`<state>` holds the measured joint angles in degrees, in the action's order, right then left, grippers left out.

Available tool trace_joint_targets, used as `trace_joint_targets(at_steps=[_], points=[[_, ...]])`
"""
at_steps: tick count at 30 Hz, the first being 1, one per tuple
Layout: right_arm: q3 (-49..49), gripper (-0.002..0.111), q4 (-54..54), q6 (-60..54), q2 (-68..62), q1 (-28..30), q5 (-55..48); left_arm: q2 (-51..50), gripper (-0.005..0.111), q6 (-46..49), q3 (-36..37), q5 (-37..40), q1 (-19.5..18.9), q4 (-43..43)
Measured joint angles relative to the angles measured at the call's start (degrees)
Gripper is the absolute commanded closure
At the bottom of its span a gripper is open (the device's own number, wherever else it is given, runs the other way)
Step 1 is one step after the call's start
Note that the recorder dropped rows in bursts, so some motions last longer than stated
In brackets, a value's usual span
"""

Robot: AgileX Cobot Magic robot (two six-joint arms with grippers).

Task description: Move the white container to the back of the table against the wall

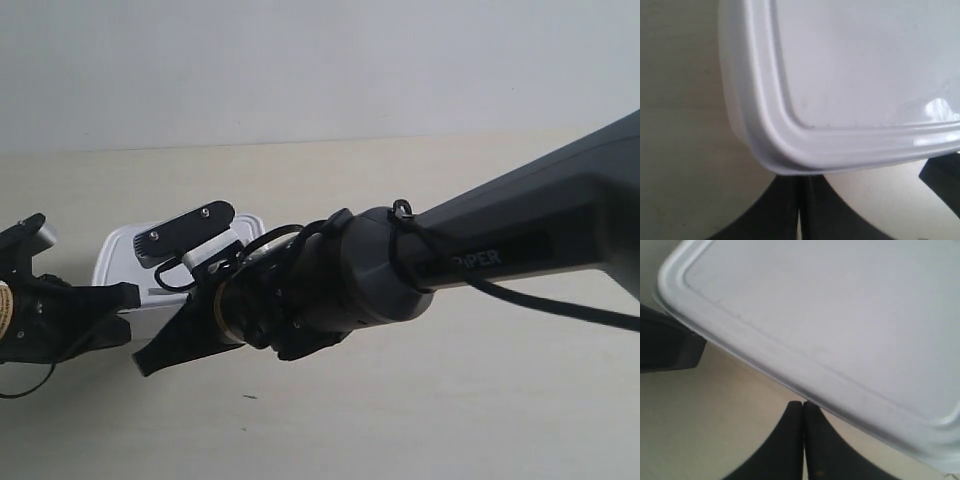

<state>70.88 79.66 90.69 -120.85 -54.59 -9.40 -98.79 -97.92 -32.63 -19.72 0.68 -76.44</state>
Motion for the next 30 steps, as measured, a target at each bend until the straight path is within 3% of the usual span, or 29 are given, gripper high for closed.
trace_joint_targets(at_steps=[30], points=[[2.45, 0.108, -1.66, -7.56, -0.72, 2.29, -6.96, -1.80, 0.107, 0.24, -6.93, 5.77, 0.00, 0.37]])
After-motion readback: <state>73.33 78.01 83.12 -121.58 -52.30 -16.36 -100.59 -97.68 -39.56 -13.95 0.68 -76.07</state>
